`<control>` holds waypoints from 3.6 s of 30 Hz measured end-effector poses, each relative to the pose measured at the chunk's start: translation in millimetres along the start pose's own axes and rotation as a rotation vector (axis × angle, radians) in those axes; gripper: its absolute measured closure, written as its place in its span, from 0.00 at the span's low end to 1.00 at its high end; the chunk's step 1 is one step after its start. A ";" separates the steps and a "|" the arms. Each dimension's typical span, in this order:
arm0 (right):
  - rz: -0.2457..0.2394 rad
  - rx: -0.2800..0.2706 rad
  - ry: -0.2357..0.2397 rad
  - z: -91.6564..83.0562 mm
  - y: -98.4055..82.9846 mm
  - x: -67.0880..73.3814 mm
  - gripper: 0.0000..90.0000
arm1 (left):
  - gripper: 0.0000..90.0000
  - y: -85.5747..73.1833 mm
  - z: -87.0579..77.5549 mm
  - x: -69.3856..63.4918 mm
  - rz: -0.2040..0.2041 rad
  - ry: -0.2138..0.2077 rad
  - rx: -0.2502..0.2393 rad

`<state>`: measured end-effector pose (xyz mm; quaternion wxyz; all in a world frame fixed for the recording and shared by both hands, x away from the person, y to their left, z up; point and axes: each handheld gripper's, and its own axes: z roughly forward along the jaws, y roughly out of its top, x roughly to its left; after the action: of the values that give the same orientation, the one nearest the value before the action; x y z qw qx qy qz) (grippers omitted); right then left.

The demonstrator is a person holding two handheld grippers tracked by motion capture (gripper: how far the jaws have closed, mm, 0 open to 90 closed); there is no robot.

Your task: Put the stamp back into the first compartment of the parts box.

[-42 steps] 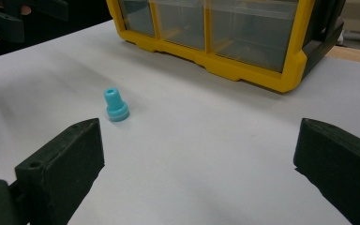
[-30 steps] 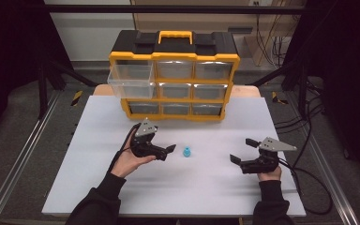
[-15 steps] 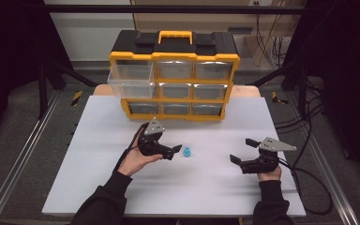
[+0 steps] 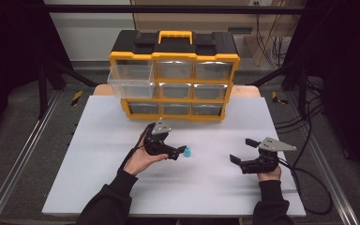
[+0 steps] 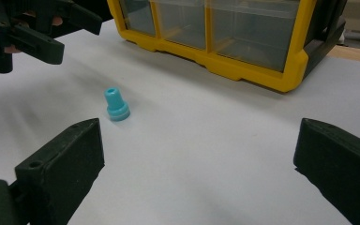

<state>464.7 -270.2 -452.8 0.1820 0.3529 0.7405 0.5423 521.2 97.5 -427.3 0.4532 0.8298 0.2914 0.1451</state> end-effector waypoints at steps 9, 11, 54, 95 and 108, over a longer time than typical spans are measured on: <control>0.001 0.000 -0.001 0.1 0.0 -0.1 0.03 | 0.00 -0.7 11.6 -1.9 -0.004 0.004 0.034; 0.000 0.000 0.000 0.1 0.0 0.0 0.03 | 0.00 -1.2 13.7 -2.4 -0.007 -0.004 0.040; 0.003 0.002 0.003 0.5 0.0 -0.1 0.03 | 0.50 -7.2 39.3 -16.4 0.035 -0.039 0.161; 0.003 0.001 0.004 0.6 0.0 -0.2 0.03 | 0.81 -7.1 43.8 -20.3 0.024 -0.051 0.207; 0.003 0.002 0.004 0.9 -0.1 -0.2 0.03 | 0.81 -4.0 34.9 -19.7 0.020 -0.062 0.198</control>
<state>465.4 -269.7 -453.2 0.1794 0.3533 0.7409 0.5423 521.9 63.7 -449.3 0.3764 0.8774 0.2821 0.0944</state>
